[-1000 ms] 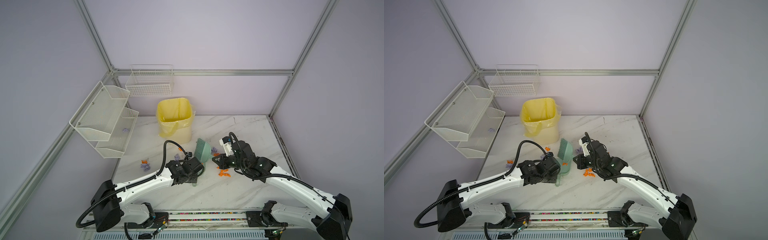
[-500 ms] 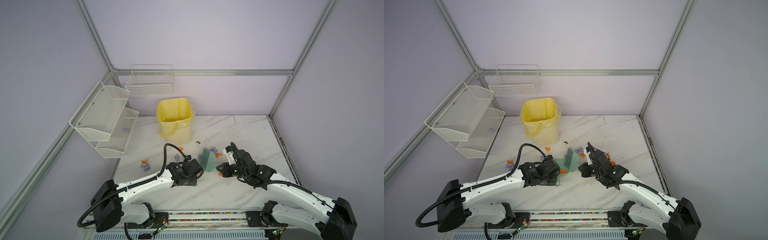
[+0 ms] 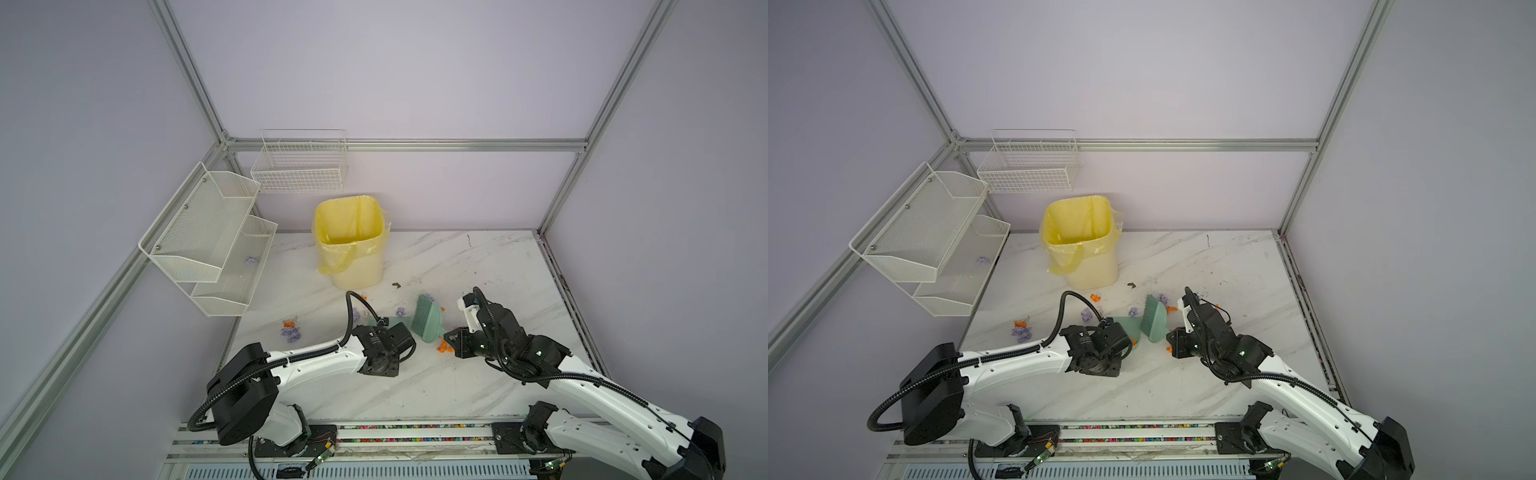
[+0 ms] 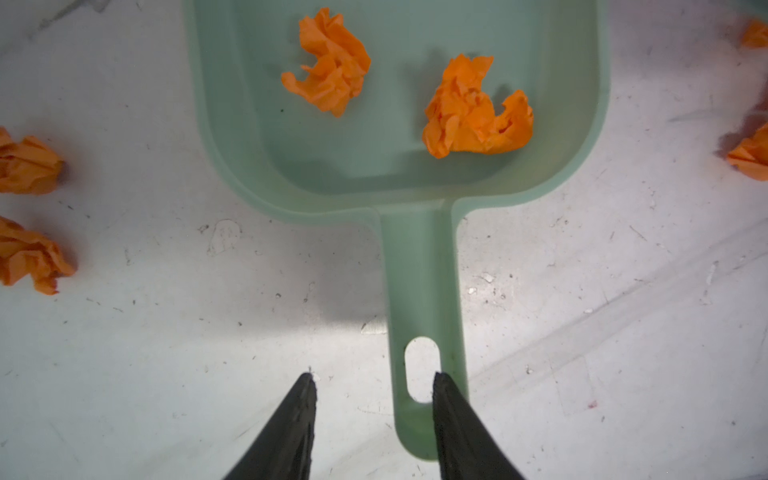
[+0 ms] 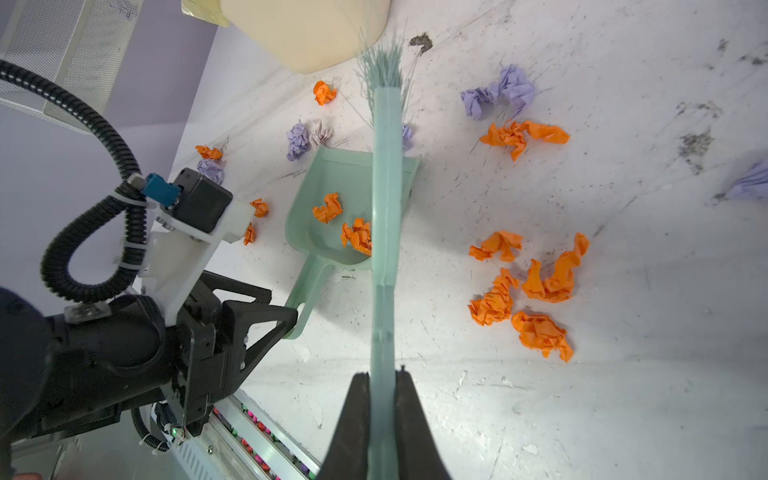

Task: Sweep away the paper scraps from the table
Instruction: 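Lift the dustpan with the left gripper while the right gripper raises the brush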

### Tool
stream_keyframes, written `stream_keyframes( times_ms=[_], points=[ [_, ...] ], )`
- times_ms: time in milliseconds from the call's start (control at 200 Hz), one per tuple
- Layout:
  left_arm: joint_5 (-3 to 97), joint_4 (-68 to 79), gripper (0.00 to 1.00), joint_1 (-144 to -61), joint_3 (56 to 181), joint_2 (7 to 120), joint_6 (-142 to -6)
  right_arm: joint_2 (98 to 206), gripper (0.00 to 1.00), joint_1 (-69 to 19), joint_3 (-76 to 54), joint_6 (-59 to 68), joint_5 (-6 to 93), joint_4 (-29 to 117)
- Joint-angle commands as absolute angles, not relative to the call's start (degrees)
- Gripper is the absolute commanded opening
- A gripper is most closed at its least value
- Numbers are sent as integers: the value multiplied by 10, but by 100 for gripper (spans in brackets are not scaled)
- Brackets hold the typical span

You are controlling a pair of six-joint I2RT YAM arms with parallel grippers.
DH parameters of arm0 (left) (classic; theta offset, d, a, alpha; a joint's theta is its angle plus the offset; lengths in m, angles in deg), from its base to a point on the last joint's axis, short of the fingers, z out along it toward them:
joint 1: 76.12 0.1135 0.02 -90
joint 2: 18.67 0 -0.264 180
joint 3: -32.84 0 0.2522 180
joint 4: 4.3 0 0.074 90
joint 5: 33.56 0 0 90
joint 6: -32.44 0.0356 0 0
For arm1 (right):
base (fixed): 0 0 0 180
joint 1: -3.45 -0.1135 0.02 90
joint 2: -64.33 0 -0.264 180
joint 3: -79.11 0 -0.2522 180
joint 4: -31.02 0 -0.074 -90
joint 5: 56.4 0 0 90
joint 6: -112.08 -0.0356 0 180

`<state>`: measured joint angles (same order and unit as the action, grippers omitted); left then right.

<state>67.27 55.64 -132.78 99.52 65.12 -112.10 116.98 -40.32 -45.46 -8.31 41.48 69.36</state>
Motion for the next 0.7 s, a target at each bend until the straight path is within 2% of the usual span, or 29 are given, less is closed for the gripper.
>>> stream_keyframes(
  times_ms=[0, 140, 250, 495, 695],
  points=[
    [669, 535, 46, -1328, 1009, 648, -1137, 1159, 0, -403, -430, -73, 398, 709],
    [673, 530, 44, -1329, 1010, 663, -1137, 1155, 0, -403, -428, -71, 398, 708],
    [678, 529, 29, -1328, 1007, 680, -1138, 1152, 0, -402, -427, -70, 397, 710],
    [671, 523, 18, -1328, 998, 695, -1151, 1143, 0, -402, -429, -72, 398, 712],
    [671, 521, 3, -1329, 1002, 695, -1149, 1143, 0, -402, -424, -71, 397, 715]
  ],
)
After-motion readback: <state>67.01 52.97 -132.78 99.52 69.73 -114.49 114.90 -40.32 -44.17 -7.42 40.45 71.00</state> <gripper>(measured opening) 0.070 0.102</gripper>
